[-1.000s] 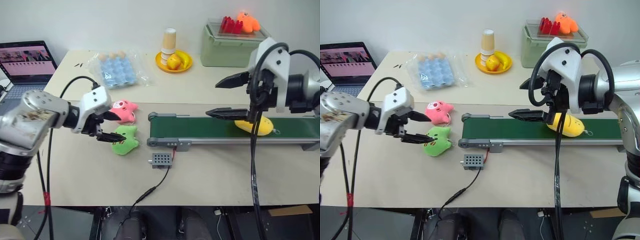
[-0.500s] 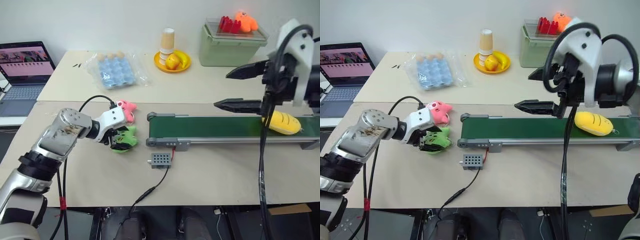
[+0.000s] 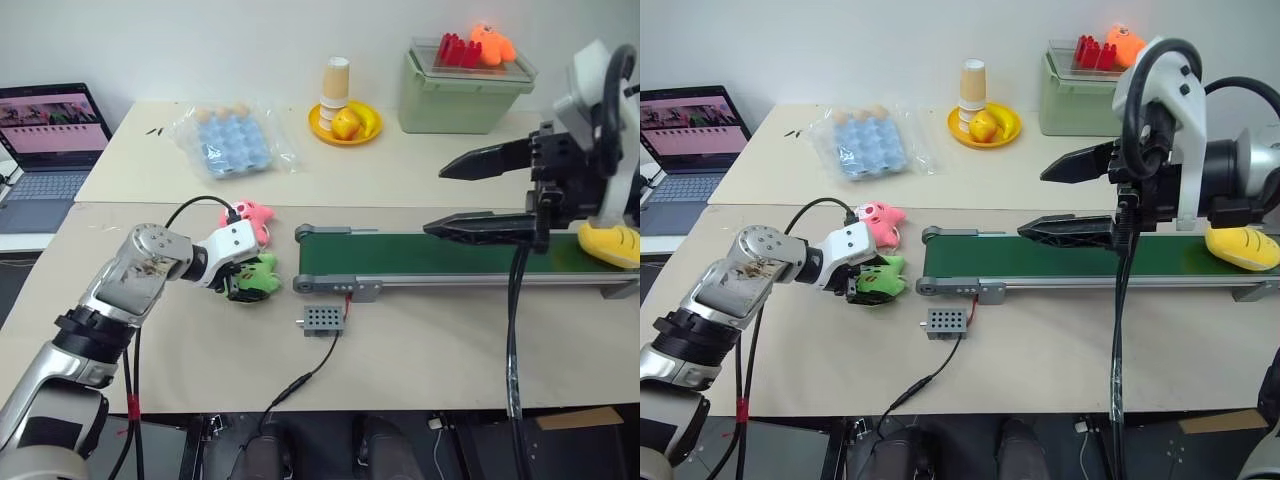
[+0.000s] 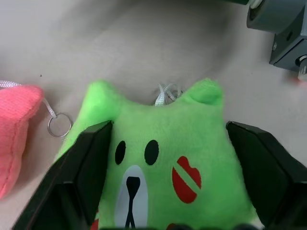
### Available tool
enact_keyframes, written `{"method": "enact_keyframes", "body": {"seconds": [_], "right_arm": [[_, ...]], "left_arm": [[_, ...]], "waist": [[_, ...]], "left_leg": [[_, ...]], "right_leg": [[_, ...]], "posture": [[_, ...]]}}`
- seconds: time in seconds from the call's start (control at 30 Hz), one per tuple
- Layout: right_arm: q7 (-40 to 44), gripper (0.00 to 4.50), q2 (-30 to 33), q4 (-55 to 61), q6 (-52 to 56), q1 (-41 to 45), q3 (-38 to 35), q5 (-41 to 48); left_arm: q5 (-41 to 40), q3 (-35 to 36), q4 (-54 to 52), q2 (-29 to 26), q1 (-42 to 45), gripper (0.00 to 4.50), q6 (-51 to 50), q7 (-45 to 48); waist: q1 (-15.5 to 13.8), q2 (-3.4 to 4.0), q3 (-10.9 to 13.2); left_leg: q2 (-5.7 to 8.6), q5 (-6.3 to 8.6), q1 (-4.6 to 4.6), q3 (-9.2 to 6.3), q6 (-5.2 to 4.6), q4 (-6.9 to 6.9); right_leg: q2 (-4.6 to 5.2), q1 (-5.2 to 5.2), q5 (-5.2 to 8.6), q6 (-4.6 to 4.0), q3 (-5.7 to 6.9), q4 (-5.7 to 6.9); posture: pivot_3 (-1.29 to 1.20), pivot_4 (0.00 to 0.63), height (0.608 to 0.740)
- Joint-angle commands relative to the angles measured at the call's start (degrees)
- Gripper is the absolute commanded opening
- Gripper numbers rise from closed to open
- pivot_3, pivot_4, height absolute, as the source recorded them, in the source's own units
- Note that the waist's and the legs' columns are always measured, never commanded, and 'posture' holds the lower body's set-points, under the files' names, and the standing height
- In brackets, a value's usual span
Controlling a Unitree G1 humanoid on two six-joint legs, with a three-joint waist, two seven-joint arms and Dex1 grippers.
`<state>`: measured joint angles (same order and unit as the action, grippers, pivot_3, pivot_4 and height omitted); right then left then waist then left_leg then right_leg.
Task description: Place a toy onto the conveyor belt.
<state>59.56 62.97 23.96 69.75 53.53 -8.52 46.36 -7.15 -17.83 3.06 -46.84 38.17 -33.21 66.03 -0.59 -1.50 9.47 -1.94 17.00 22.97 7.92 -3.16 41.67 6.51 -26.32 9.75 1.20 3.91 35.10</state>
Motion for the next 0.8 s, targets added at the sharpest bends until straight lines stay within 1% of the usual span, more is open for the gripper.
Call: {"method": "enact_keyframes", "body": {"seconds": [0.03, 0.13, 0.2, 0.33, 0.43, 0.57, 0.67, 0.8], "right_arm": [[-0.4, 4.50, 0.9, -0.2, -2.2, 0.8, -1.2, 0.5], [-0.5, 4.50, 0.8, -0.3, -2.4, 0.8, -1.1, 0.8], [-0.5, 4.50, 0.6, -0.2, -2.4, 0.7, -1.0, 1.1], [-0.6, 4.50, 0.5, -0.4, -3.8, -0.2, -0.6, 0.5], [-0.7, 4.50, 0.6, -0.3, -4.5, -0.8, -0.5, 0.5], [-1.4, 4.50, 0.5, 0.1, -5.5, -2.3, -1.0, 0.5], [-2.4, 4.50, 0.3, 1.3, -5.3, -4.0, -2.3, 1.4], [-4.1, 4.50, 0.2, 2.8, -4.8, -5.5, -3.5, 2.8]], "left_arm": [[-0.1, 1.3, -1.5, -0.6, -0.5, 2.24, -1.7, 0.2], [1.5, 1.0, -1.5, -1.7, -0.1, 1.11, -1.6, 0.1], [2.1, 1.3, -1.6, -2.3, 0.4, 0.51, -1.4, 0.0], [0.6, 2.4, -3.8, -3.7, 3.5, 0.51, -3.7, 2.0], [-0.9, 3.5, -4.3, -4.2, 7.9, 0.51, -5.4, 3.9], [-2.9, 4.7, -2.5, -3.0, 15.9, 0.51, -7.3, 5.5], [-4.3, 4.6, -0.7, -0.6, 22.5, 0.51, -8.7, 6.7], [-5.5, 3.8, 1.0, 2.6, 26.9, 0.51, -9.4, 8.0]], "waist": [[0.0, 0.00, 0.0], [0.0, 0.00, 0.0], [0.1, 0.00, 0.0], [0.1, 0.00, 0.0], [0.0, 0.00, 0.0], [-0.3, 0.00, 0.0], [-0.3, 0.00, 0.0], [-0.1, 0.00, 0.0]], "left_leg": [[0.00, 0.01, 0.00, 0.00, -0.01, 0.01], [0.00, 0.02, 0.00, 0.01, -0.03, 0.01], [0.00, 0.02, 0.00, 0.01, -0.02, 0.01], [0.00, 0.02, 0.00, 0.02, -0.02, 0.02], [0.00, 0.02, 0.07, 0.01, -0.02, 0.04], [0.01, 0.03, 0.26, -0.09, -0.04, 0.14], [0.09, 0.07, 0.32, -0.05, -0.12, 0.16], [0.11, 0.10, 0.31, -0.03, -0.17, 0.19]], "right_leg": [[0.01, 0.00, 0.00, 0.00, -0.01, 0.00], [0.01, 0.00, -0.01, 0.01, -0.02, -0.01], [0.01, 0.00, -0.01, 0.02, -0.02, -0.01], [0.00, 0.00, -0.01, 0.02, -0.02, 0.00], [0.00, -0.02, -0.01, 0.02, -0.01, -0.02], [0.00, -0.04, -0.06, 0.10, 0.12, -0.03], [0.00, -0.02, -0.15, 0.24, 0.07, -0.03], [0.00, 0.02, -0.16, 0.29, 0.05, -0.06]], "posture": [[0.00, 0.150, 0.734], [0.00, 0.150, 0.734], [0.00, 0.150, 0.734], [0.00, 0.150, 0.734], [0.00, 0.150, 0.734], [0.00, 0.150, 0.734], [0.00, 0.150, 0.734], [0.00, 0.150, 0.734]]}}
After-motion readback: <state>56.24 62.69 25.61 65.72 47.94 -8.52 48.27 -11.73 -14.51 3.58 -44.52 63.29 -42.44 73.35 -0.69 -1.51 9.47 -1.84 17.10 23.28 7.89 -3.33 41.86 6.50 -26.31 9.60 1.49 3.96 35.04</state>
